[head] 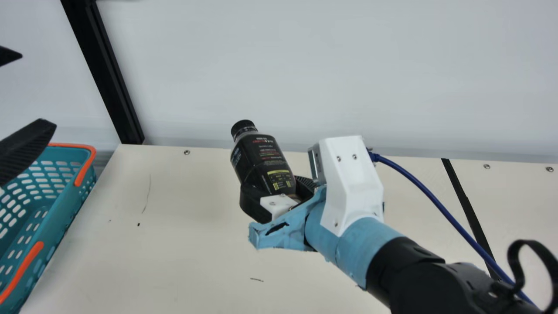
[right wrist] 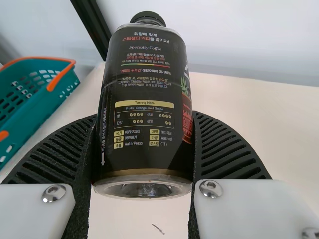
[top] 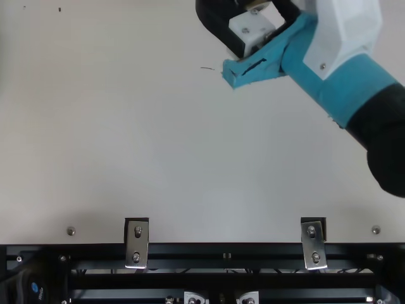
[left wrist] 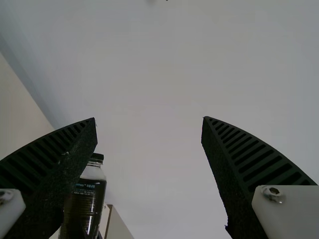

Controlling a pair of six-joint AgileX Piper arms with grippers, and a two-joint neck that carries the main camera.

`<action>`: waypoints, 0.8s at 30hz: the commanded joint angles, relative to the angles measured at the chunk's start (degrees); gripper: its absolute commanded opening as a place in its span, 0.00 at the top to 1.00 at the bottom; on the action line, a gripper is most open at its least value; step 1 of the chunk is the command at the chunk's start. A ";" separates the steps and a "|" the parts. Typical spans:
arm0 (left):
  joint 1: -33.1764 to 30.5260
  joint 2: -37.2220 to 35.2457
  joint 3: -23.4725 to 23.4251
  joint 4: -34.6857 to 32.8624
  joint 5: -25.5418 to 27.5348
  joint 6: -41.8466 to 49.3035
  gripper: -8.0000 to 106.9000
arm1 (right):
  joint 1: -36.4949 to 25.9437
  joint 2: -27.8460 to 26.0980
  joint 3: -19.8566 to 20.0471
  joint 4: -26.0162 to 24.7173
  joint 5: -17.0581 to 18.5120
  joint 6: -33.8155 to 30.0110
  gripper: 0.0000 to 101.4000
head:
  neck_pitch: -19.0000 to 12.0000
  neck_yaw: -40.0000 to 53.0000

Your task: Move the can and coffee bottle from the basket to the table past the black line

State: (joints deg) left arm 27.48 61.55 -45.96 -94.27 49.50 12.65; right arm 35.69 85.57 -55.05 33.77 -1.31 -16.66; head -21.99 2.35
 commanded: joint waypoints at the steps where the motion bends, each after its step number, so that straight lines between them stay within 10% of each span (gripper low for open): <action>1: 0.00 0.00 0.00 0.00 0.00 0.00 0.15 | -0.05 1.34 -0.53 -0.84 -0.23 0.00 1.00 | -0.47 -0.57; 24: 0.00 0.00 0.00 0.00 0.00 0.00 0.15 | -2.57 12.21 -3.55 -1.64 -4.10 -9.82 1.00 | -0.47 -0.57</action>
State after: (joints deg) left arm 27.48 61.55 -45.96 -94.27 49.50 12.65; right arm 33.04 97.53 -58.56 31.56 -5.23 -25.63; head -22.29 2.35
